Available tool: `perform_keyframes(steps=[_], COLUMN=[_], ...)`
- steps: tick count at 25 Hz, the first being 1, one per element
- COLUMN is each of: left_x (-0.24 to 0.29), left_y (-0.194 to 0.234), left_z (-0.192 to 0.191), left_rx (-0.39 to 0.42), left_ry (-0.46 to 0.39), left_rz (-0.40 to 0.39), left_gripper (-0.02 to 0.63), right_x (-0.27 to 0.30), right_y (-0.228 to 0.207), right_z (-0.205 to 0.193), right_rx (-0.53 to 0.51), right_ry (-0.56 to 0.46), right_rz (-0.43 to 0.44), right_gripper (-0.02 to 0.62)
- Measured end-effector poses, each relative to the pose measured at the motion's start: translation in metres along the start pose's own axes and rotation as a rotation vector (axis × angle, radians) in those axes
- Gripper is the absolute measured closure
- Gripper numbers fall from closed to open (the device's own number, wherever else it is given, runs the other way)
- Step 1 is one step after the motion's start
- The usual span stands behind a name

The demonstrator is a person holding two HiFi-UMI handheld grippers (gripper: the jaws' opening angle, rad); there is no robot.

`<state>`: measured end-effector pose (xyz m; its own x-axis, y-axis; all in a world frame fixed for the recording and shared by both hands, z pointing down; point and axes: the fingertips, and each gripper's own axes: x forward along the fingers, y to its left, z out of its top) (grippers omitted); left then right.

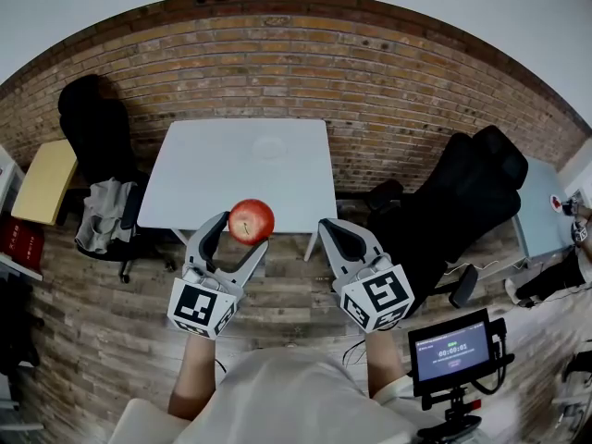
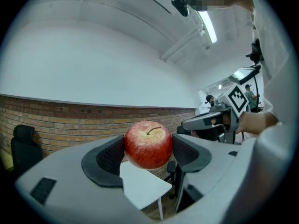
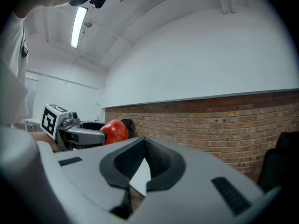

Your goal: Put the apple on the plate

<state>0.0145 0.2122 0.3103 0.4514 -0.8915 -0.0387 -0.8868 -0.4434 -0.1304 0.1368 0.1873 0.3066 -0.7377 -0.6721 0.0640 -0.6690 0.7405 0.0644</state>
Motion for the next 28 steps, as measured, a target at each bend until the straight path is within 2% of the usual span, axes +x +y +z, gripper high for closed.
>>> perform_keyframes(steps=[9,18,28], left_x=[0.013,0.025,0.064], left_y=[-0.022,-0.024,0.017], left_z=[-0.005,-0.01,-0.026], left_rx=[-0.028,-0.024,-0.033], left_ry=[0.015,0.017,0.016], left_rz=[0.026,0.025,0.014], left_gripper=[0.278,0.278,0.278], right_x=[-0.012,-0.009,0.042], right_y=[-0.02,-0.027,-0.046], right_z=[-0.007,-0.014,-0.019], right_rx=[-0.006,-0.004,-0.013], right_ry=[0.02,0.025,0.042], right_rz=[0.02,0.02,0.015], right_gripper=[0.594,0.594,0.594])
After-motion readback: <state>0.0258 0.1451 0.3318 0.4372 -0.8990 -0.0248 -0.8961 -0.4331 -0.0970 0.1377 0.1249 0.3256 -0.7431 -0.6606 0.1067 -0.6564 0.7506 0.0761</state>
